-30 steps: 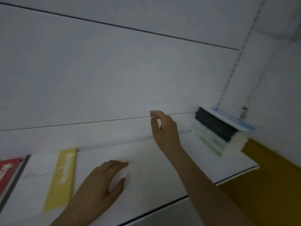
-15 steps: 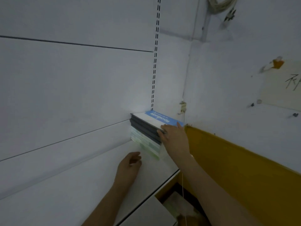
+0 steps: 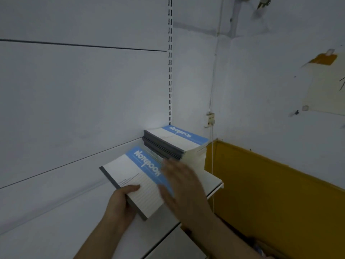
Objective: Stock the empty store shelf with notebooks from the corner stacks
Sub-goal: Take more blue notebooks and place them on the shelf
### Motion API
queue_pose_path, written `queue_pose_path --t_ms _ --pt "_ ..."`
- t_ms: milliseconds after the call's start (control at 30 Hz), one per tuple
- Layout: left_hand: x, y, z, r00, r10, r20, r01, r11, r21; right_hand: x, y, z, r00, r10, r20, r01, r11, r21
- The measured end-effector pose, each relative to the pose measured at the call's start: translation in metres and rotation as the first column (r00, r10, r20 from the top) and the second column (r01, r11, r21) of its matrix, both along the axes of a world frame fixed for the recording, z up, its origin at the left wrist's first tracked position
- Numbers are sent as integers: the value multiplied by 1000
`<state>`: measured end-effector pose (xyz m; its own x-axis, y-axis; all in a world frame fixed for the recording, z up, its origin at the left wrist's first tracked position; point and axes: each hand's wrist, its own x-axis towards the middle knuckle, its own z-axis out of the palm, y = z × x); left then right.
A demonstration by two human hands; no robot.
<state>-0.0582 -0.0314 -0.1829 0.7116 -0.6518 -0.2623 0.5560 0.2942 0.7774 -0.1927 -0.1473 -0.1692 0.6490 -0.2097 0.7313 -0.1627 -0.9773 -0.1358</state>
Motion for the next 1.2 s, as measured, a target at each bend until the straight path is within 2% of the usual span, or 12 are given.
queue_pose_path --t_ms 100,200,267,400,500,567,633,767,833,967,1133,1200 --pt "-1 -1 2 998 -41 38 39 998 57 6 -36 38 984 -168 63 162 982 98" --pt "-3 0 3 996 -81 26 79 994 70 15 -66 44 976 -144 -163 185 945 269" --pt "-3 1 4 996 -83 14 82 994 72 18 -71 34 969 -143 -203 191 952 239" --pt "-2 0 5 998 -56 16 55 998 35 15 -58 19 968 -193 161 179 979 96" --pt "-2 -4 5 1000 -6 -11 5 999 -46 6 -24 3 964 -71 255 77 997 -12" --pt "1 -4 5 998 11 -62 -17 994 -103 4 0 -18 984 41 173 -21 993 -115" --pt "3 -1 5 998 24 -57 -30 994 -103 3 16 -41 989 132 -65 -140 979 -147" --pt "5 -1 2 999 20 30 -21 999 45 3 18 -48 881 269 -389 -256 963 84" --pt "6 0 3 999 9 49 -14 995 101 0 13 -30 929 219 -299 -215 976 44" --pt "11 2 2 998 2 56 -10 989 150 8 -17 23 995 -18 93 16 999 30" --pt "13 5 4 998 28 56 -36 989 143 25 -56 37 974 -160 -158 182 974 138" --pt "15 7 5 997 52 57 -60 989 138 27 -56 24 978 -176 -113 193 967 163"
